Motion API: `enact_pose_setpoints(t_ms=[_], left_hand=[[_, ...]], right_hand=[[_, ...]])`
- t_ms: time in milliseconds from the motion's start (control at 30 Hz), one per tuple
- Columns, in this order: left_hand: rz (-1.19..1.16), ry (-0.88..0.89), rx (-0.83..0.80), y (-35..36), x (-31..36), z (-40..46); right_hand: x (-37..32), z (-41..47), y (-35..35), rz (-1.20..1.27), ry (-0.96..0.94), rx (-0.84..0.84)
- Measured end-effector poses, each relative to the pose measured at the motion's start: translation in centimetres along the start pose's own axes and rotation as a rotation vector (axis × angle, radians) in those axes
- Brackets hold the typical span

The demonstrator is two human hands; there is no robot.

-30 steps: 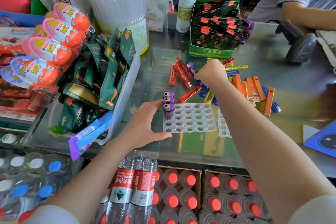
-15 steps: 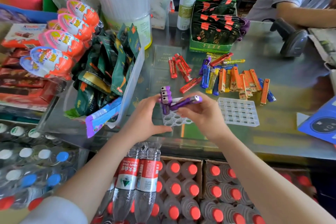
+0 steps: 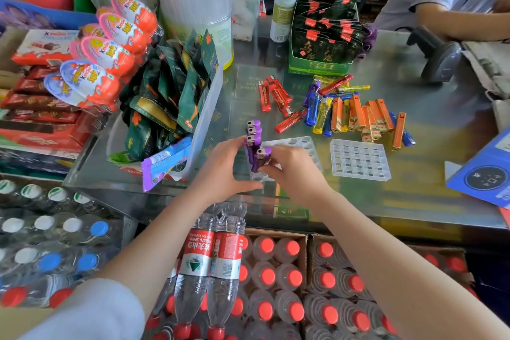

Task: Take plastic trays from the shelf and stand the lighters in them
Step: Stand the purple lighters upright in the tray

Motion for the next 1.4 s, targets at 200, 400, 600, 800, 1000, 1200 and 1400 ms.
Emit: enact_pose_setpoints(t_ms=[200,400,600,800,1000,1200,1400], left_hand=[[0.008,-0.007,0.011,0.0,0.0,0.0],[0.02,-0.024,-0.022,0.1,0.1,0.3],[0.058,-0.035,-0.072,0.2,-0.1,1.7],[0.039,-0.017,-0.037,0.1,0.3,2.8],[0.027,-0.003,-0.005,0.1,0.0,3.9],[0.034,0.013,0.015,-0.2,0.3,3.6],[0.043,0.014,0.024,-0.1,0.1,3.5]], right_hand=[[-0.4,0.2,-0.1,-0.072,0.076,0.014],[0.1,0.2,-0.5,-0.258,0.013,-0.118],[4.5,2.1,-4.6,-0.086,0.116,0.09],[10.3,5.4,-7.9,-0.139,0.392,0.302],[13.3,8.4,-7.2,-0.259,0.599,0.159],[13.6,10.5,-6.5,-0.401,0.655,0.038],[12.1,11.8,-5.4,-0.411,0.476,-0.092]])
Point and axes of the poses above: each hand's wrist, its own z-axis towards the middle knuckle, its own y-axis out of the palm, x = y × z, the point moved 5 cm from there along z, towards the middle knuckle, and after that the axes turned 13 degrees about -y, right-handed, at the moved point
